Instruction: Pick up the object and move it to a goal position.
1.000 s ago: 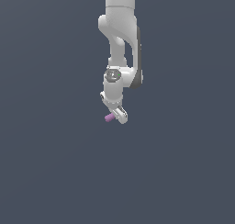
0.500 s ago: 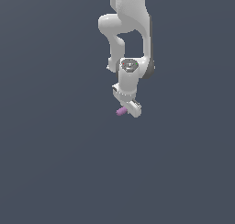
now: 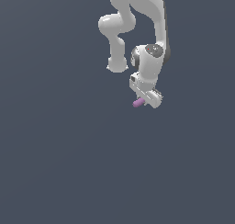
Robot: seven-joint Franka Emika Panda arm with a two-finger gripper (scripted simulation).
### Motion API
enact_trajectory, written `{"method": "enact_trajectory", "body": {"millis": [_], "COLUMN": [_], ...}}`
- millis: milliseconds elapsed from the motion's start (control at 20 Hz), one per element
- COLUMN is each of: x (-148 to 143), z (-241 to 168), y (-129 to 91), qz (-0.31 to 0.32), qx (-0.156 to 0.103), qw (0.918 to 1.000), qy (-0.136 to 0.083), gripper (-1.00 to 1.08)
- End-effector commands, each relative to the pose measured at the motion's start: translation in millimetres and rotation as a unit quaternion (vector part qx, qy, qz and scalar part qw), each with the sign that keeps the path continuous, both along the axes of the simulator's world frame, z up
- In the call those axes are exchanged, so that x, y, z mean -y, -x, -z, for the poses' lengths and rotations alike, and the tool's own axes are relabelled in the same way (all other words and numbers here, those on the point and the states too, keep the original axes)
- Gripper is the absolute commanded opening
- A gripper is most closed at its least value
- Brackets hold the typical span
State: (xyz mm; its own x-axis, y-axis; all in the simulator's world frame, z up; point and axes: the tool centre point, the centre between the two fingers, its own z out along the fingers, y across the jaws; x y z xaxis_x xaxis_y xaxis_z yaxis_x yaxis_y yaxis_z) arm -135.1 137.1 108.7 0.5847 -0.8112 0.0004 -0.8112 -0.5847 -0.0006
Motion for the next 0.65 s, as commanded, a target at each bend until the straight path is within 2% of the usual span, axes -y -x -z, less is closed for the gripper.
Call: {"method": "enact_trajectory", "body": {"millis": [0, 300, 600], "x": [-17.6, -47.0, -57.9], "z": [-9.7, -25.5, -31.0], "y": [4.5, 10.4, 11.6], "qz": [0.001, 0.001, 0.001], "qx": [0.000, 0.000, 0.000], "qw": [1.0000, 1.0000, 1.0000], "qy": [0.001, 0.001, 0.000], "gripper": [-1.00, -1.00, -1.00]}}
